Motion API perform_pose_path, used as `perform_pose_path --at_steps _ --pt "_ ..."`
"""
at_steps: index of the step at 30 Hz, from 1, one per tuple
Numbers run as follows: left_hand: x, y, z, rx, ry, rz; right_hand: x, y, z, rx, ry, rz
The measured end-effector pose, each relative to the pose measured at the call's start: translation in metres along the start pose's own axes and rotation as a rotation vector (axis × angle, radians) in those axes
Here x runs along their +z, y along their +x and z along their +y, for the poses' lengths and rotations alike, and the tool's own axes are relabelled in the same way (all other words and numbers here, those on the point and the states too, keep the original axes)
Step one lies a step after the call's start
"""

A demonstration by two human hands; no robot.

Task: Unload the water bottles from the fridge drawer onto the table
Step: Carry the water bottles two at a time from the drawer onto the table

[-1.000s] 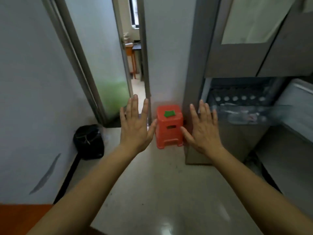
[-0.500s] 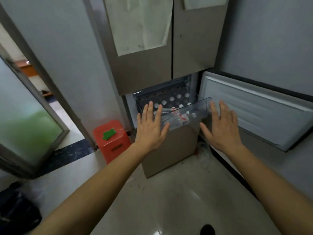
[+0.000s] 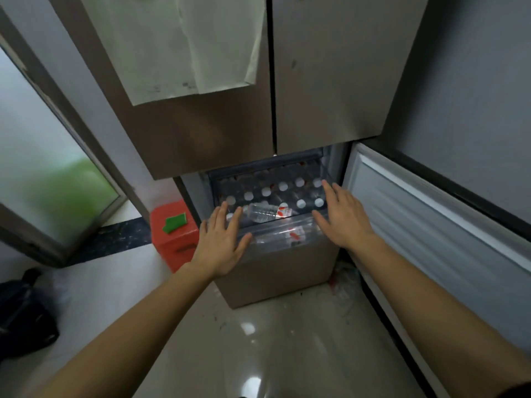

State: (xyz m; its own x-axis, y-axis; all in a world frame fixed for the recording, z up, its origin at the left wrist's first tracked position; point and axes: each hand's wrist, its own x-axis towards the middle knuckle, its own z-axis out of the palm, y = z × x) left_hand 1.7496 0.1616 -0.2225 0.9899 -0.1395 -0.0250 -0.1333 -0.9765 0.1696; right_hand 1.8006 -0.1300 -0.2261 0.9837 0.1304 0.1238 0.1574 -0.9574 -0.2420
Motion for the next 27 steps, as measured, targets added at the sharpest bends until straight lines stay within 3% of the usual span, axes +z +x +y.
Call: perform_pose_path --at_steps 5,13,18,22,27 --pt "0.022 0.035 -0.001 -0.033 -0.058 -0.048 0.018 0.056 0.009 -0.142 -0.017 -0.156" --pt "0.067 0.123 -0.015 -0.088 -0.171 -0.134 0.055 0.122 0.022 -0.097 0.050 -0.472" --pt "0.088 0.185 -0.025 0.021 -0.170 -0.216 0.077 0.155 0.029 -0.067 0.167 -0.714" --pt "0.107 0.216 -0.024 0.154 -0.013 -0.315 0.099 0.174 0.013 -0.151 0.218 -0.897" --pt "0.125 0.230 -0.019 0.252 0.148 -0.432 0.118 0.190 0.011 -0.110 0.191 -1.108"
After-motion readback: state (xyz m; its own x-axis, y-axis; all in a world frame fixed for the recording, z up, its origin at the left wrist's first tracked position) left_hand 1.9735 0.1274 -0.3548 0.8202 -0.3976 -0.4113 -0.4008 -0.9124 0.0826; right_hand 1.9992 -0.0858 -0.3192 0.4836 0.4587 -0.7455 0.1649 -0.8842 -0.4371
